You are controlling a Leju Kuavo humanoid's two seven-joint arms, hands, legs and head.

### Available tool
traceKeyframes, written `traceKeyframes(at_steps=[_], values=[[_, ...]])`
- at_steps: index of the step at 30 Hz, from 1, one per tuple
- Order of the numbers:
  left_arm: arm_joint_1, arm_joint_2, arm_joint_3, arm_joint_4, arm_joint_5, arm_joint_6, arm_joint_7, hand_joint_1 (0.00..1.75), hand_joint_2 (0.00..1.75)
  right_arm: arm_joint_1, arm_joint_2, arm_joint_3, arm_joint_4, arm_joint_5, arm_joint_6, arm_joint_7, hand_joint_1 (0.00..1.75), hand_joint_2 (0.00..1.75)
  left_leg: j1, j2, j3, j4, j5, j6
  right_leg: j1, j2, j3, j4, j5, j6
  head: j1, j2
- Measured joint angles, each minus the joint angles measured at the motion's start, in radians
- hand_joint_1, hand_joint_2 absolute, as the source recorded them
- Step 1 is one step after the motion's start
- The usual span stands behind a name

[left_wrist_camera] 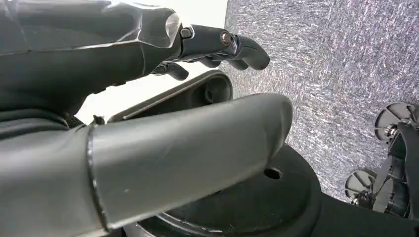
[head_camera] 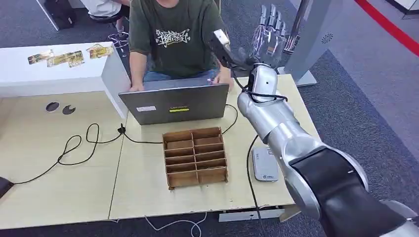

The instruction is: Pass the card to the sensor for recognition and then transmit it.

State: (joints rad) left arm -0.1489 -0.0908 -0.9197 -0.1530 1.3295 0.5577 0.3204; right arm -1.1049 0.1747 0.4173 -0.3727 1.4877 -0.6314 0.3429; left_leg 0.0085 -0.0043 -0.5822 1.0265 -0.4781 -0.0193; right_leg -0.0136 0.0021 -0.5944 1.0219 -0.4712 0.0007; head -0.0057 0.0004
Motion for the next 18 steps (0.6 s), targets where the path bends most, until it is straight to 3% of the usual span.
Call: traceKeyframes(at_steps=[18], values=[[0.006,0.002,0.0,0.0,0.035,0.001,-0.016,0.0,0.0,0.077,0.0,-0.054,-0.084,-0.068,-0.018,-0.043,0.0,1.75,0.0,0.0,0.0,0.0,0.0,0.0,0.0,0.001,-0.001,0.0,0.0,0.0,0.0,0.0]])
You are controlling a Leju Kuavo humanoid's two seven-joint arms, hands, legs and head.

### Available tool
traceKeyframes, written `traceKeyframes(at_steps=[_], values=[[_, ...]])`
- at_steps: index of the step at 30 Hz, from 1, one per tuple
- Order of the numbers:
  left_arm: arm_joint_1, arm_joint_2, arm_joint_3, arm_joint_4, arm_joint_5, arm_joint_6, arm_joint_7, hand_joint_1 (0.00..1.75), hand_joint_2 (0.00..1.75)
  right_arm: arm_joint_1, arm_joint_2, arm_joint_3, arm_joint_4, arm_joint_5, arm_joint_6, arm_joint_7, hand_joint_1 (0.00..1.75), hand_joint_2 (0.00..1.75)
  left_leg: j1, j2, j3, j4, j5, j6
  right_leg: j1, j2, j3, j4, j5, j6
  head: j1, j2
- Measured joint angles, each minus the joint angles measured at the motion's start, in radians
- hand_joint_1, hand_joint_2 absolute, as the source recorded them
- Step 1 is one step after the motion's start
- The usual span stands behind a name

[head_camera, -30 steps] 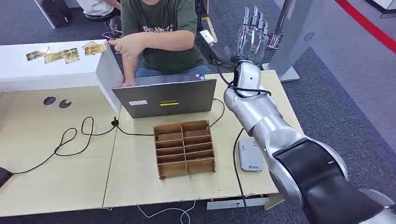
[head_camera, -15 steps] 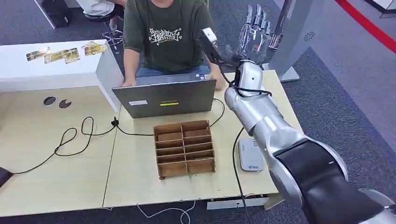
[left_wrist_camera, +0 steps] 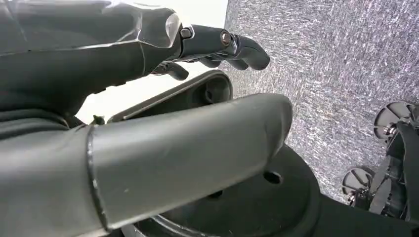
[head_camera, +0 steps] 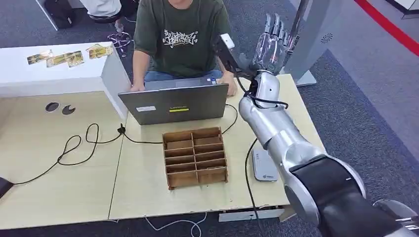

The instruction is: Pass the card to the sensor for recognition and then transmit it.

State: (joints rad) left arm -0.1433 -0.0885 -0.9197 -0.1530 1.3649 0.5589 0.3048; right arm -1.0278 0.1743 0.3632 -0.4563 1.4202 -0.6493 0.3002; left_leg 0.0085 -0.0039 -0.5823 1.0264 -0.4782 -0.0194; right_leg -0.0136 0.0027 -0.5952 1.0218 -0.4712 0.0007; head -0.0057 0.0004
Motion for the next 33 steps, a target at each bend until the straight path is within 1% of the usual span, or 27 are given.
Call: traceKeyframes(at_steps=[7,9,10,16,23,27,33], values=[[0.0,0.0,0.0,0.0,0.001,0.0,0.0,0.0,0.0,0.003,0.0,-0.001,-0.005,-0.002,0.0,-0.002,0.0,1.75,0.0,0.0,0.0,0.0,0.0,0.0,0.0,0.0,0.0,0.0,0.0,0.0,0.0,0.0],[0.002,0.002,0.0,0.0,0.007,0.0,-0.001,0.0,0.0,0.023,0.0,-0.018,-0.037,-0.008,0.0,-0.011,0.0,1.75,0.0,0.0,0.0,0.0,0.0,0.0,0.0,0.0,0.0,0.0,0.0,0.0,0.0,0.0],[0.003,0.003,0.0,0.0,0.013,-0.002,-0.001,0.0,0.0,0.036,-0.001,-0.02,-0.057,-0.016,0.0,-0.026,0.0,1.75,0.0,0.0,0.0,0.0,0.0,0.0,0.0,0.0,0.0,0.0,0.0,0.0,0.0,0.0],[0.011,0.006,0.0,0.0,0.029,-0.005,-0.005,0.0,0.0,0.087,-0.002,-0.028,-0.13,-0.041,0.0,-0.058,0.0,1.75,0.0,0.0,0.0,0.0,0.0,0.0,0.0,0.0,0.0,0.0,0.0,0.0,0.0,0.0],[0.017,0.008,0.001,0.0,0.052,-0.005,-0.011,0.0,0.0,0.156,-0.002,-0.04,-0.223,-0.067,0.0,-0.087,0.0,1.75,0.0,0.0,0.0,0.0,0.0,0.0,0.0,0.0,0.0,0.0,0.0,0.0,0.0,0.0],[0.019,0.009,0.003,0.0,0.065,-0.005,-0.014,0.0,0.0,0.191,-0.003,-0.04,-0.274,-0.082,0.001,-0.091,0.0,1.75,0.0,0.0,0.0,0.0,0.0,0.0,0.0,0.0,0.0,0.0,0.0,0.0,0.0,0.0],[0.02,0.012,0.007,0.0,0.079,-0.005,-0.014,0.0,0.0,0.249,-0.019,-0.038,-0.357,-0.107,0.006,-0.082,0.0,1.75,0.0,0.0,0.0,0.0,0.0,0.0,0.0,0.0,0.0,0.0,0.0,0.0,0.0,0.0]])
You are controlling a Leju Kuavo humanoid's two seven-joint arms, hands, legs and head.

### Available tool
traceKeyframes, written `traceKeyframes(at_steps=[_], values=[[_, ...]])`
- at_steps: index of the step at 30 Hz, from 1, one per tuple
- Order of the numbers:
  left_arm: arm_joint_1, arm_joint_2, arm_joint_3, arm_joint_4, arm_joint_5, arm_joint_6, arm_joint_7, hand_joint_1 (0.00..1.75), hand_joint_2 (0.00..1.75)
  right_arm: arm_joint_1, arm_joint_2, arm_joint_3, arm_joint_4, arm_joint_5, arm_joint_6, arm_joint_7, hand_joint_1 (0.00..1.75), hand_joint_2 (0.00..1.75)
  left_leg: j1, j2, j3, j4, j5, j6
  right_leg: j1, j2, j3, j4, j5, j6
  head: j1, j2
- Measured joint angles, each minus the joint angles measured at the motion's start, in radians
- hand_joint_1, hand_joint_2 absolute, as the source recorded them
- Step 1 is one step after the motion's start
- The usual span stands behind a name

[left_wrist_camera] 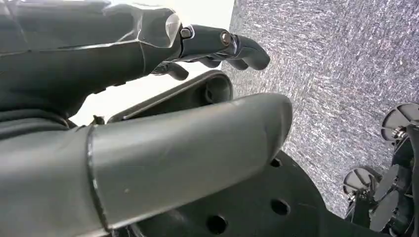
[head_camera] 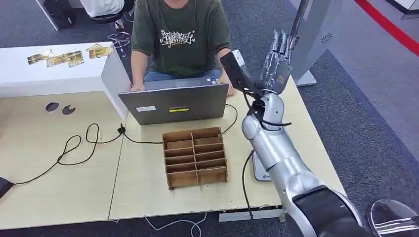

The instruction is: Pass the card to the sensor for recognition and then transmit it.

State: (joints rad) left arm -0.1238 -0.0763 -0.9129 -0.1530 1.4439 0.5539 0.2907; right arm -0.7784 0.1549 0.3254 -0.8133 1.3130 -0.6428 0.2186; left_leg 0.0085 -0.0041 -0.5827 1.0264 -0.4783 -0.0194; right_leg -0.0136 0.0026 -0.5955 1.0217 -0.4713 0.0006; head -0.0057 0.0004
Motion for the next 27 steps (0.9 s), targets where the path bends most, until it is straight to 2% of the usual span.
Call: traceKeyframes(at_steps=[27], values=[[0.012,0.005,0.027,0.0,0.054,-0.001,-0.006,0.0,0.0,0.303,-0.113,0.025,-0.358,0.014,0.003,0.022,0.0,1.75,0.0,0.0,-0.001,0.0,0.0,0.0,0.0,0.0,-0.001,0.0,0.0,0.0,0.0,0.0]])
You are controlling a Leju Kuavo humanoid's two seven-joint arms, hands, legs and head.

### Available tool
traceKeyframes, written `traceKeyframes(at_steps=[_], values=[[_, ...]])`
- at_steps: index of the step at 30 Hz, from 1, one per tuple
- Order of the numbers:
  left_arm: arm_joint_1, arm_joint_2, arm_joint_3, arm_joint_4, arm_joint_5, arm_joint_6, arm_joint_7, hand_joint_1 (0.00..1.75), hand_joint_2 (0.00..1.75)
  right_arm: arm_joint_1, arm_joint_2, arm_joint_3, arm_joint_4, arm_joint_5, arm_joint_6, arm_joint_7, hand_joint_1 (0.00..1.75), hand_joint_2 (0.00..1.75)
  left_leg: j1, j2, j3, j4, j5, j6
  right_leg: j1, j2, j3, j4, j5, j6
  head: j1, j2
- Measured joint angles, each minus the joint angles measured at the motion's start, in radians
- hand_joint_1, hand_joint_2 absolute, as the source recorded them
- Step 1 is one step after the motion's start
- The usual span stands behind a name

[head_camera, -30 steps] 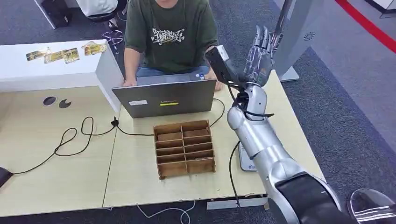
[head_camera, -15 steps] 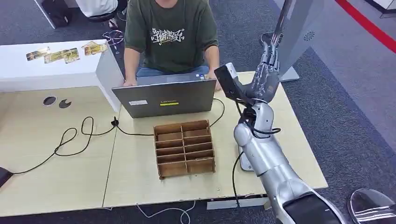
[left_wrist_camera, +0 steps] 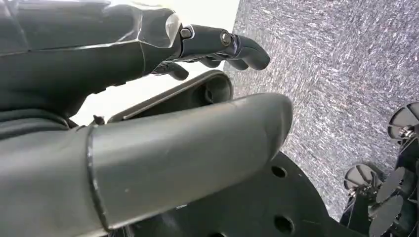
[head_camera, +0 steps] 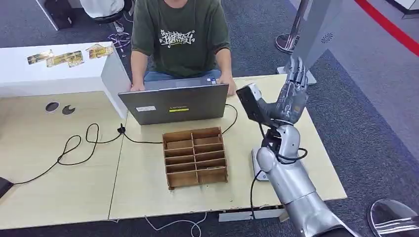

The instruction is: Pass the card to the sensor for recognition and then transmit it.

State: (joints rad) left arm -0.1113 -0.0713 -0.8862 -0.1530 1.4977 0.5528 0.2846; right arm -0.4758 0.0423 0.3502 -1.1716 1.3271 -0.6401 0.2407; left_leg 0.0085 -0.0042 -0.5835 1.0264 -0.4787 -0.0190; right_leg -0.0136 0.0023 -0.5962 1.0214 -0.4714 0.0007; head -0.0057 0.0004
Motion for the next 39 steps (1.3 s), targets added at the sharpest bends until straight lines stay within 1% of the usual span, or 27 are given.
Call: traceKeyframes(at_steps=[9,21,31,39], values=[[0.002,0.0,0.011,0.0,0.015,0.001,0.0,0.0,0.0,0.115,-0.026,-0.002,-0.105,0.023,-0.004,-0.001,0.0,1.75,0.0,0.0,0.0,0.0,0.0,0.0,0.0,0.0,0.0,0.0,0.0,0.0,0.0,0.0],[0.004,0.0,0.029,0.0,0.031,0.002,-0.001,0.0,0.0,0.281,-0.037,-0.026,-0.224,0.043,-0.009,-0.009,0.0,1.75,0.0,0.0,0.0,0.0,-0.001,0.0,0.0,0.0,0.0,-0.001,-0.001,0.001,0.0,0.0],[0.005,0.001,0.048,0.0,0.04,0.002,0.0,0.0,0.0,0.361,-0.044,-0.063,-0.288,0.066,-0.01,-0.005,0.0,1.75,0.0,0.0,0.0,0.0,-0.001,0.0,0.0,0.0,0.0,-0.001,-0.001,0.001,0.0,0.0],[0.005,0.003,0.051,0.0,0.044,0.003,0.0,0.0,0.0,0.39,-0.049,-0.085,-0.307,0.071,-0.009,0.001,0.0,1.75,0.0,0.0,0.0,0.0,-0.001,0.0,0.0,0.0,0.0,-0.001,-0.001,0.001,0.0,0.0]])
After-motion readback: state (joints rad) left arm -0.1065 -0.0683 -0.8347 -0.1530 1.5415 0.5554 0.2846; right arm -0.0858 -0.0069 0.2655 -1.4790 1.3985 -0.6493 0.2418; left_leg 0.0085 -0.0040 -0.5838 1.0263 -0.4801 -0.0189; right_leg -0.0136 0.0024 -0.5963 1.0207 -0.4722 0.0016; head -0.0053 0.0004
